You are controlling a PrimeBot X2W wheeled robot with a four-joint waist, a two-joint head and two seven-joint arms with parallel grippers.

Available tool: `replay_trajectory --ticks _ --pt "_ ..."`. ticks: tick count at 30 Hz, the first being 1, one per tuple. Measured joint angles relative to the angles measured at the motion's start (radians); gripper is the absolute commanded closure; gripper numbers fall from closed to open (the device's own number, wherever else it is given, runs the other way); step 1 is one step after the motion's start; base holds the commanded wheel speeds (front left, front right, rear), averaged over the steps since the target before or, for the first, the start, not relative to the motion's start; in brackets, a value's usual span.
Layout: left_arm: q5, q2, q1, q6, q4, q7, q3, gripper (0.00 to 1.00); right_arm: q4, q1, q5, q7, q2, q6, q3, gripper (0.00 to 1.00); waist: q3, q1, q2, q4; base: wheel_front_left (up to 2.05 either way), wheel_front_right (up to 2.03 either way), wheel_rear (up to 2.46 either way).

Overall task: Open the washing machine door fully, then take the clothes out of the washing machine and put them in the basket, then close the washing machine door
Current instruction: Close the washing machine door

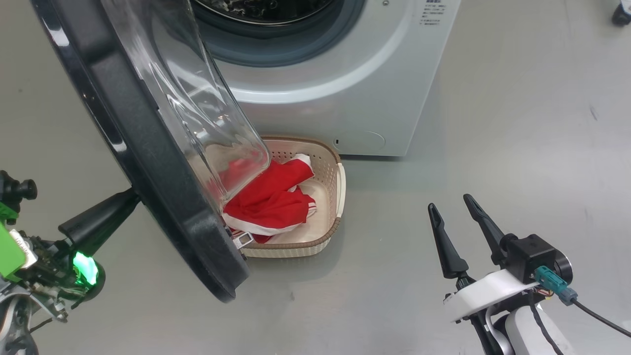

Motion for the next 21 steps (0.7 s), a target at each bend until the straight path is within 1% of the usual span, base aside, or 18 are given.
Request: replay_trajectory --ticks 10,18,21 --pt "0.017 -0.011 -0.005 0.03 -0.026 0.0 -0.029 1.0 0.008 -0.015 0.02 -0.009 0.011 0.0 0.005 0.0 0.014 0.0 0.0 -0.089 0.0 0.0 0.0" --pt "0.027 -0.015 -0.032 0.053 -0.035 -0.001 -0.034 1.0 0.013 -0.033 0.032 -0.009 0.014 0.0 0.007 0.0 0.037 0.0 0.0 -0.151 0.0 0.0 0.0" --pt "0.027 -0.015 -0.048 0.069 -0.046 0.0 -0.051 1.0 0.013 -0.035 0.032 -0.01 0.015 0.0 0.007 0.0 0.049 0.0 0.0 -0.17 0.0 0.0 0.0"
